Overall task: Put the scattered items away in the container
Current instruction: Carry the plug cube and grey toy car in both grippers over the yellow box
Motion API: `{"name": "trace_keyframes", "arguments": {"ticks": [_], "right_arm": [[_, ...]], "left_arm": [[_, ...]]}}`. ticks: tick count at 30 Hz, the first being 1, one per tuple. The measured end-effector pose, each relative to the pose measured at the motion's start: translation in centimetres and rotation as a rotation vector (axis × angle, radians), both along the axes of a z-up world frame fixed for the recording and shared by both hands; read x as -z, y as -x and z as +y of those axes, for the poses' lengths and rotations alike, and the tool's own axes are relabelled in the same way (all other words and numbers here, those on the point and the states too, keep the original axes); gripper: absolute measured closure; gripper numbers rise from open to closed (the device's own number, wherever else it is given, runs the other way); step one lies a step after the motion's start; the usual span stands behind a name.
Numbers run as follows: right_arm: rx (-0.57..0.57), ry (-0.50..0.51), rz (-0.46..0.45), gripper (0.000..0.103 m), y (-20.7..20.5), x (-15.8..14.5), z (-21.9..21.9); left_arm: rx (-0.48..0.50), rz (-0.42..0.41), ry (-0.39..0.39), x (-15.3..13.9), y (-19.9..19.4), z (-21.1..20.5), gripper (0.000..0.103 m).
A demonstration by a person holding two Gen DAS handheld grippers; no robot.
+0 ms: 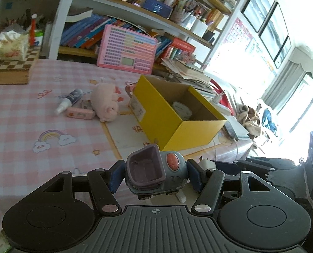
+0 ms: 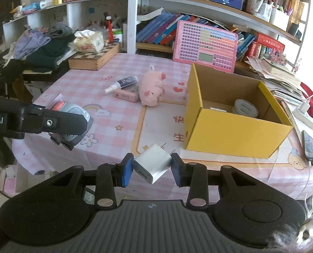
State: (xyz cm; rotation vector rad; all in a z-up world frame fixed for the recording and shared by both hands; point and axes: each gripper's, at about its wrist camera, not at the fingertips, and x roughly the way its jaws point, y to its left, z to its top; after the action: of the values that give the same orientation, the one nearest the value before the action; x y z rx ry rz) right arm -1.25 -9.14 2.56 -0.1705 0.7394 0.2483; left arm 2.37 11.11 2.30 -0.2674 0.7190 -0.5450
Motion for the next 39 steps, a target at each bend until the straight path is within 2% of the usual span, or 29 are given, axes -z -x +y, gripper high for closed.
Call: {"name": "trace_keyframes", "arguments": {"ticks": [20, 39], "right_arm": [[0.132, -0.023, 0.019, 0.067, -0.4, 0.2, -5.7], [0.235, -0.039, 0.058, 0.067, -1.8, 1.2, -12.3]], "left_arm": [[0.128, 0.018, -0.032, 0.2, -2.3, -5.6, 0.04], [0.25, 0.041, -0.057, 0.8, -5.4, -12.9, 0.04]]}}
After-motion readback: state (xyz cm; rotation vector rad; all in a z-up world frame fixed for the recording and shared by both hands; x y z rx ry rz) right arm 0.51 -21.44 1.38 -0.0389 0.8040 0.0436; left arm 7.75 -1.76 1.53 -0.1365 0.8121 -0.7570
